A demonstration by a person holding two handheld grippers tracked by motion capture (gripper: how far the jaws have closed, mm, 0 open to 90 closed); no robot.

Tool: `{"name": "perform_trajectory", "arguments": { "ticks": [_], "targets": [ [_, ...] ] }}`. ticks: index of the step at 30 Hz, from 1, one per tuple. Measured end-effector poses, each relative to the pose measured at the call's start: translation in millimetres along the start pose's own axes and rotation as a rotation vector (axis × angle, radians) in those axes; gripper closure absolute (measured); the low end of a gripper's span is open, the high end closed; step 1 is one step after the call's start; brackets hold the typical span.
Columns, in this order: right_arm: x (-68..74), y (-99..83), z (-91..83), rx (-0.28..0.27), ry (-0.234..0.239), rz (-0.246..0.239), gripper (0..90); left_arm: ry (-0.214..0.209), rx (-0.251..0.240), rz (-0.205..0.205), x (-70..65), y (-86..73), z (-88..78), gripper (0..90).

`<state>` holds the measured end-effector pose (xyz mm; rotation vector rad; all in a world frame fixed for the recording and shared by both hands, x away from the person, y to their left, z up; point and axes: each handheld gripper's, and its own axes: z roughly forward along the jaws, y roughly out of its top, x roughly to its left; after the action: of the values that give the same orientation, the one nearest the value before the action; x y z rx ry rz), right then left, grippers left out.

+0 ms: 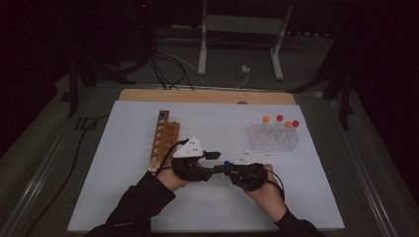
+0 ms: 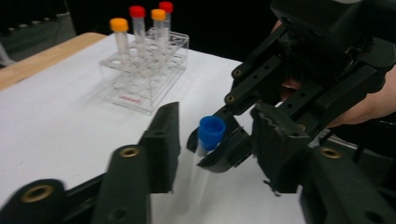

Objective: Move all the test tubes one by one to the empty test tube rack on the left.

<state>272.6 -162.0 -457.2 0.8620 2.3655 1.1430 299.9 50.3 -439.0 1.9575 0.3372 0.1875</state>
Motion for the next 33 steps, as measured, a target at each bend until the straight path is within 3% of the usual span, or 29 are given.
{"name": "perform_trajectory", "arguments": {
  "ticks": [11,21,23,33],
  "targets": [
    [1.3,1.8,-1.9,-0.008,0.004,-0.005,77.2,-0.01,0.027,-0.015,3.7,-0.4,17.0,73.6],
    [-0.7,1.7,-3.2,-0.034,0.009,0.014,75.6,0.024,0.031,0.027,0.7,5.2,16.6,77.4],
    [-1.7,2.0,-4.9,-0.049,0.014,0.021,66.5,0.034,0.033,0.029,2.3,7.0,14.1,77.4],
    [-7.0,-0.9,-12.5,-0.085,0.005,0.044,40.6,0.097,-0.012,0.004,19.1,17.3,-16.4,77.4]
  ]
}}
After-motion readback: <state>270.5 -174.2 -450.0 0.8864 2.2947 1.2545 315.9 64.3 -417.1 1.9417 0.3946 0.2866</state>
